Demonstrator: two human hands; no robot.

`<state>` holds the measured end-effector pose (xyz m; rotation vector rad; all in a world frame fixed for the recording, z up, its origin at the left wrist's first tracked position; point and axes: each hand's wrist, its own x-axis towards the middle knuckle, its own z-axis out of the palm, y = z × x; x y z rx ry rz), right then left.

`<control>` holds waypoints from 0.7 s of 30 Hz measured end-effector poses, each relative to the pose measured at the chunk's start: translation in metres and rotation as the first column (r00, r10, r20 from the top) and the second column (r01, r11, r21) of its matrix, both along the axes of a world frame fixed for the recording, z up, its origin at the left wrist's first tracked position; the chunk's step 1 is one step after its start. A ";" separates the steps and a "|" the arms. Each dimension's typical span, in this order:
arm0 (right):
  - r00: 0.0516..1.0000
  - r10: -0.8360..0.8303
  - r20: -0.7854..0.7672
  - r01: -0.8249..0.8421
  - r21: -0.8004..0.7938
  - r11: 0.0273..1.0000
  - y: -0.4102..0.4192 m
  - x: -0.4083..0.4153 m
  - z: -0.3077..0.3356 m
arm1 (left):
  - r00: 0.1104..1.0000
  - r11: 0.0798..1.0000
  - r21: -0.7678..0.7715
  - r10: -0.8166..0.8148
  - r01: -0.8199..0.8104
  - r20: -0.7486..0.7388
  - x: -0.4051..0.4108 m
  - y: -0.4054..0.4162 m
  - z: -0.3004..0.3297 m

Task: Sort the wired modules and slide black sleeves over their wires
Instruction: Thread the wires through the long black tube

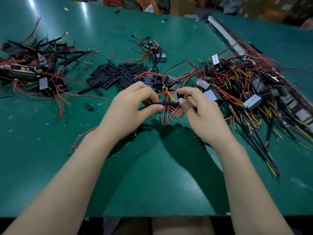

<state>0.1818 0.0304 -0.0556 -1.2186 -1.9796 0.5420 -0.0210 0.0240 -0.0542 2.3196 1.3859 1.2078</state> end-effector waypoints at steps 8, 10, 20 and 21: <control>0.994 -0.066 0.090 0.059 0.072 0.996 -0.003 -0.004 0.002 | 0.999 1.000 0.015 0.004 -0.005 0.054 0.005 0.001 -0.003; 0.990 -0.082 0.117 0.073 0.087 0.994 -0.006 -0.007 0.003 | 0.997 0.999 0.018 0.038 -0.039 0.065 0.007 -0.001 -0.004; 0.981 -0.101 0.167 0.082 0.115 0.990 -0.010 -0.012 0.004 | 0.997 0.993 0.098 0.073 -0.070 -0.021 0.010 -0.003 -0.004; 0.980 -0.096 0.172 0.077 0.113 0.991 -0.009 -0.012 0.004 | 0.998 0.993 0.101 0.065 -0.063 -0.017 0.010 -0.002 -0.004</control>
